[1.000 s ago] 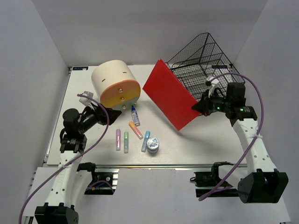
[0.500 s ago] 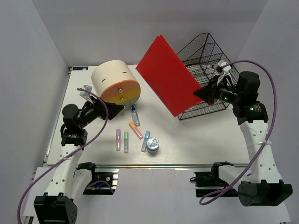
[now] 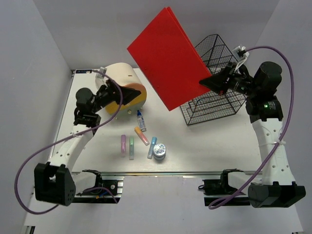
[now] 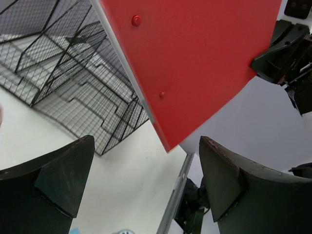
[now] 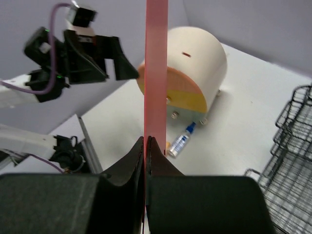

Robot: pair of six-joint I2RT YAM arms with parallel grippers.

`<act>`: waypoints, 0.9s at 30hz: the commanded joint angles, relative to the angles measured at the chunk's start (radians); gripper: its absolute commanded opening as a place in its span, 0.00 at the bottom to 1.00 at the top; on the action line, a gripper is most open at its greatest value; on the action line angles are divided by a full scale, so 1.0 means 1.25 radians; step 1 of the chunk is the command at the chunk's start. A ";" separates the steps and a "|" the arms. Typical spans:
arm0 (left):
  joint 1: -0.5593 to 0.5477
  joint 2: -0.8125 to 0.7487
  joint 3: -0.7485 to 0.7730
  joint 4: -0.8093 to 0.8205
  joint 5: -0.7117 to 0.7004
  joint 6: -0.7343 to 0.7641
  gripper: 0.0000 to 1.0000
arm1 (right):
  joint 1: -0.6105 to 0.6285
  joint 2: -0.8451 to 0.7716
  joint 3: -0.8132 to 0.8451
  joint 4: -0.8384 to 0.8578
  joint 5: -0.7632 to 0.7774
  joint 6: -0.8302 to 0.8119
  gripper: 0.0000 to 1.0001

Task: Organize the desk

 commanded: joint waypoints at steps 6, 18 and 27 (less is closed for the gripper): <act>-0.118 0.089 0.128 0.057 -0.105 0.061 0.98 | -0.002 0.014 0.045 0.289 -0.113 0.269 0.00; -0.179 0.135 0.079 0.358 -0.141 -0.027 0.91 | -0.003 0.000 -0.018 0.397 -0.167 0.390 0.00; -0.194 0.154 0.070 0.538 -0.113 -0.157 0.40 | -0.005 0.002 -0.040 0.430 -0.161 0.428 0.00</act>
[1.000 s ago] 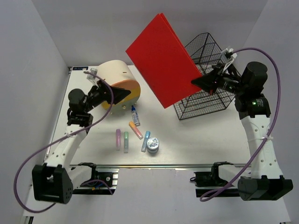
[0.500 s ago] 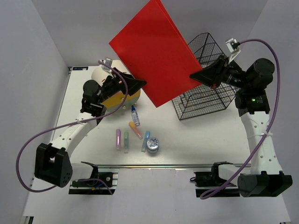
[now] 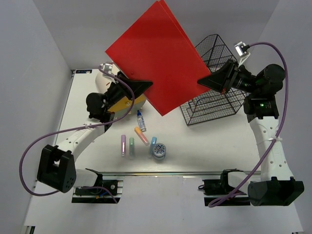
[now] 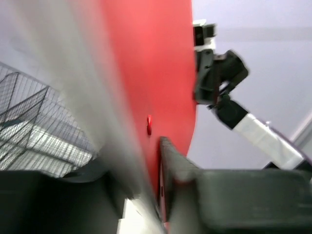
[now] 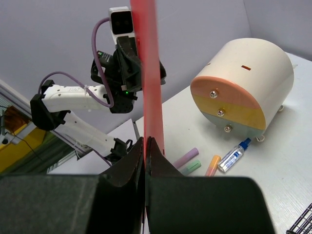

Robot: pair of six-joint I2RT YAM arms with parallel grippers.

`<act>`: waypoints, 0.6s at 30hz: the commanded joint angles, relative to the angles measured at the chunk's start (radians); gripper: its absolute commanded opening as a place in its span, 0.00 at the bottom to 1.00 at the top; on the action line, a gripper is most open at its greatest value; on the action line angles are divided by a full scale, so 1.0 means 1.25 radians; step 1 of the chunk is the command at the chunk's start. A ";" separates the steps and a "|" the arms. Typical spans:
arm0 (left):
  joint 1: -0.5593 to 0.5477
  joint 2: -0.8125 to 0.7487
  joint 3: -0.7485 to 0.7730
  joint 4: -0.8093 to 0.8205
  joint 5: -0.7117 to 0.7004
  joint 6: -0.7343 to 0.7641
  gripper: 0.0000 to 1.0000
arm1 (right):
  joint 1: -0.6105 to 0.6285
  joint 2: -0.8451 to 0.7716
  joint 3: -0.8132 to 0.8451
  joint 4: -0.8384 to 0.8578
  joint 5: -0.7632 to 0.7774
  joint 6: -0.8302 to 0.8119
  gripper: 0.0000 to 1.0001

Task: Organize the desk

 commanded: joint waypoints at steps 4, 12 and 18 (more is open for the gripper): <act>-0.005 0.002 -0.008 0.115 0.015 -0.078 0.15 | -0.002 -0.017 -0.006 0.069 0.005 0.034 0.00; -0.005 -0.016 0.036 -0.033 0.061 -0.056 0.00 | -0.002 0.004 0.039 -0.061 -0.020 -0.077 0.25; 0.012 0.018 0.212 -0.428 0.215 0.130 0.00 | -0.004 0.012 0.144 -0.275 0.042 -0.288 0.68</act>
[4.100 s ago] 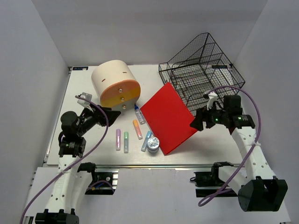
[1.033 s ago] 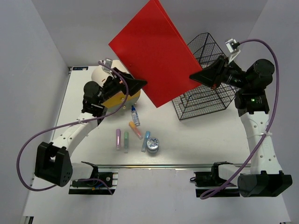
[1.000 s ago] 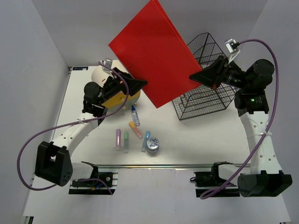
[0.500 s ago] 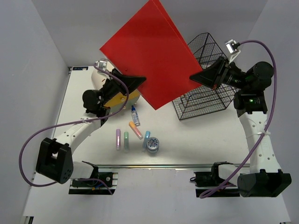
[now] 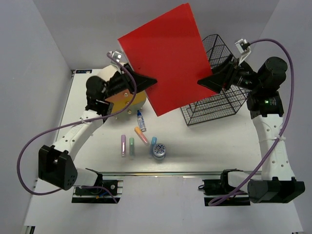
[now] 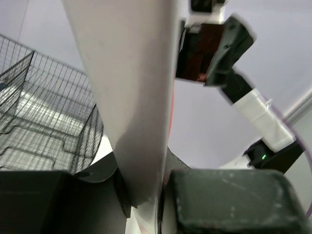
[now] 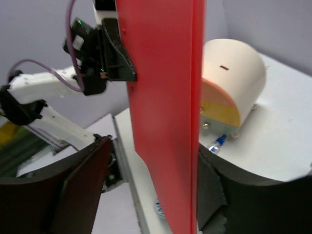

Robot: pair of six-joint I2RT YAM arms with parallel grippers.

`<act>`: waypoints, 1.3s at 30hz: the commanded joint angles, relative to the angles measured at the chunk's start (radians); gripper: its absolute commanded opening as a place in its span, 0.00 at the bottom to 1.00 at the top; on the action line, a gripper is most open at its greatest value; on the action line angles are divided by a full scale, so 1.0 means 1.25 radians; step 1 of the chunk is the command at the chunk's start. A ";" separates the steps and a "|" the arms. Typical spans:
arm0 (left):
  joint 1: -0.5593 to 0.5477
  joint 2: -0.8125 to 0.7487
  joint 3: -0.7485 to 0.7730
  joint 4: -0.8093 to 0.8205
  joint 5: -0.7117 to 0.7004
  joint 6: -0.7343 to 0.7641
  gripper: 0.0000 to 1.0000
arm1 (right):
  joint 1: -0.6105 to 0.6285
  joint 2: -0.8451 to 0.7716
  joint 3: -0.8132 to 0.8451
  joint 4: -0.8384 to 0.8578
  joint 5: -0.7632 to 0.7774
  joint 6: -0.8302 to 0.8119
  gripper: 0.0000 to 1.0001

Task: Organize the desk

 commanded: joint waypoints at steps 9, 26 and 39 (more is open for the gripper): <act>0.006 0.133 0.336 -0.561 0.311 0.320 0.00 | -0.010 0.065 0.166 -0.183 -0.056 -0.179 0.74; 0.014 0.215 0.456 -0.744 0.375 0.424 0.00 | -0.011 0.107 0.139 -0.161 -0.134 -0.182 0.26; 0.014 0.235 0.474 -0.742 0.396 0.408 0.00 | -0.004 0.109 0.064 -0.054 -0.140 -0.100 0.02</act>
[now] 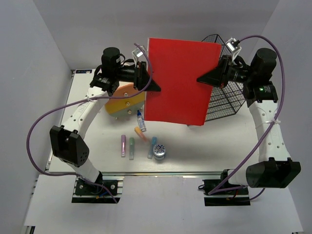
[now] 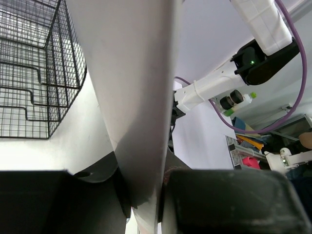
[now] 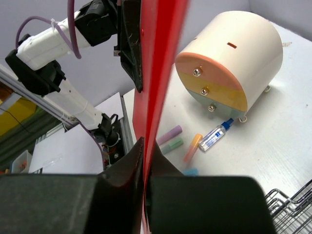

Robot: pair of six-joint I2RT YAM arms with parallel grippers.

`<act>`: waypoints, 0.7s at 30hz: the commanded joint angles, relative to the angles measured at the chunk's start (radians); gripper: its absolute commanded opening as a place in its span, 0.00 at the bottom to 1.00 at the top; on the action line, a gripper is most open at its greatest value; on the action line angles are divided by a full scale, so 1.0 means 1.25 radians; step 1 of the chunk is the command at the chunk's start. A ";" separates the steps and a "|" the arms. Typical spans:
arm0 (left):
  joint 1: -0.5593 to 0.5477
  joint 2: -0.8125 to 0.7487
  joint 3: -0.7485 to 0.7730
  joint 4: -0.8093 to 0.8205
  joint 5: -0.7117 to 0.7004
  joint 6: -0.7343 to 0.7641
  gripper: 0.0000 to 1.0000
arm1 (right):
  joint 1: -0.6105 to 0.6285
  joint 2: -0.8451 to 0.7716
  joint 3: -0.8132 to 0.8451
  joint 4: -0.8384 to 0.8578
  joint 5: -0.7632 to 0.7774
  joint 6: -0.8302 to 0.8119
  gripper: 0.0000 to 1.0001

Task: Organize the desk

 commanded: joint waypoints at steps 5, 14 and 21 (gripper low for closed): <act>0.000 -0.001 0.029 0.005 -0.014 -0.020 0.34 | 0.006 -0.017 -0.054 0.190 -0.041 0.126 0.00; 0.041 -0.132 0.023 -0.028 -0.323 -0.026 0.83 | -0.021 -0.032 -0.056 0.241 0.081 0.210 0.00; 0.065 -0.282 -0.043 -0.109 -0.690 0.021 0.98 | -0.106 -0.010 -0.059 0.359 0.108 0.352 0.00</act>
